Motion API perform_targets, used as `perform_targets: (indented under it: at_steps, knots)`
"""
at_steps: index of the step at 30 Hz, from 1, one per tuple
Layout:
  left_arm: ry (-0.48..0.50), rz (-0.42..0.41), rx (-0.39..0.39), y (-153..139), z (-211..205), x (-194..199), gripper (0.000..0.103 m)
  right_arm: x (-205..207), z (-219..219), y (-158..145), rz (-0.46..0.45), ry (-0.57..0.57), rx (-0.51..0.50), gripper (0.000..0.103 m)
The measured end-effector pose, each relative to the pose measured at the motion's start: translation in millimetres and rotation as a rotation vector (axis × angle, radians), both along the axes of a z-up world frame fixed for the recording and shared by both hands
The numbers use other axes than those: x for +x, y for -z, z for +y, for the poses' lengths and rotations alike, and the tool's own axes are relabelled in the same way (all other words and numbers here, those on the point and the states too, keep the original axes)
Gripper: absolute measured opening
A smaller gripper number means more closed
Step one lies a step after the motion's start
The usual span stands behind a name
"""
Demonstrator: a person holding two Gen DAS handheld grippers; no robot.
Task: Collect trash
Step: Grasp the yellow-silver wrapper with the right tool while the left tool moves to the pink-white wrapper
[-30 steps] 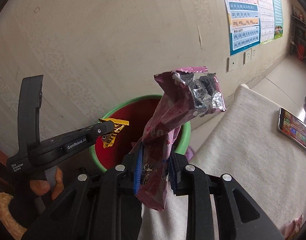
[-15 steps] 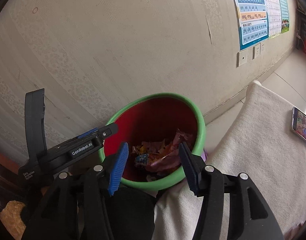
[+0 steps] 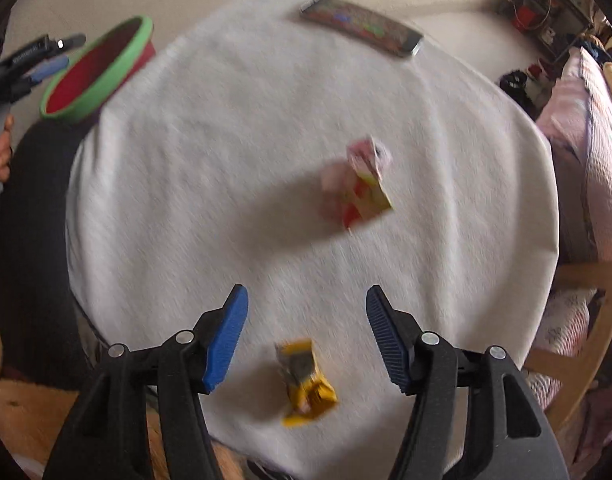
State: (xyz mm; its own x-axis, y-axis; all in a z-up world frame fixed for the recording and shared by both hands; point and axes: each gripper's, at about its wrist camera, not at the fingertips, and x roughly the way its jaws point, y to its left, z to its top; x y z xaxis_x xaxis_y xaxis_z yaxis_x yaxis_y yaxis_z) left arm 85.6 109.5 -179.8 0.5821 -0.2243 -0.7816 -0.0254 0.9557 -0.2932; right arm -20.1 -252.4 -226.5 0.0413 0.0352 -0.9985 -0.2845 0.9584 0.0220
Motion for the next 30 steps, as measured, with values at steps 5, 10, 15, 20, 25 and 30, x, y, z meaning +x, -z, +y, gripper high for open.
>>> perform_targets:
  at_steps: [5, 10, 15, 20, 25, 30]
  knots:
    - [0.109, 0.004, -0.017, -0.2, -48.2, -9.2, 0.061, -16.6, 0.4, 41.6, 0.231, -0.036, -0.042, 0.066]
    - [0.162, 0.014, -0.001, 3.5, -65.1, -22.5, 0.063, -31.4, 11.0, 70.4, 0.343, -0.123, -0.116, 0.047]
    - [0.174, 0.047, -0.002, 15.0, -69.3, -26.9, 0.063, -37.2, 16.3, 66.2, 0.318, -0.147, -0.078, 0.028]
    - [0.202, 0.064, 0.0, 19.3, -79.6, -25.8, 0.064, -20.0, 7.6, 28.7, 0.114, -0.06, 0.059, 0.027]
    - [0.252, 0.079, -0.001, 25.0, -99.4, -28.0, 0.064, -5.6, -15.8, -14.0, -0.146, 0.116, 0.173, 0.027]
    - [0.329, 0.1, -0.007, 30.3, -135.5, -27.7, 0.064, 36.9, -55.6, -53.5, -0.396, 0.407, 0.304, 0.027]
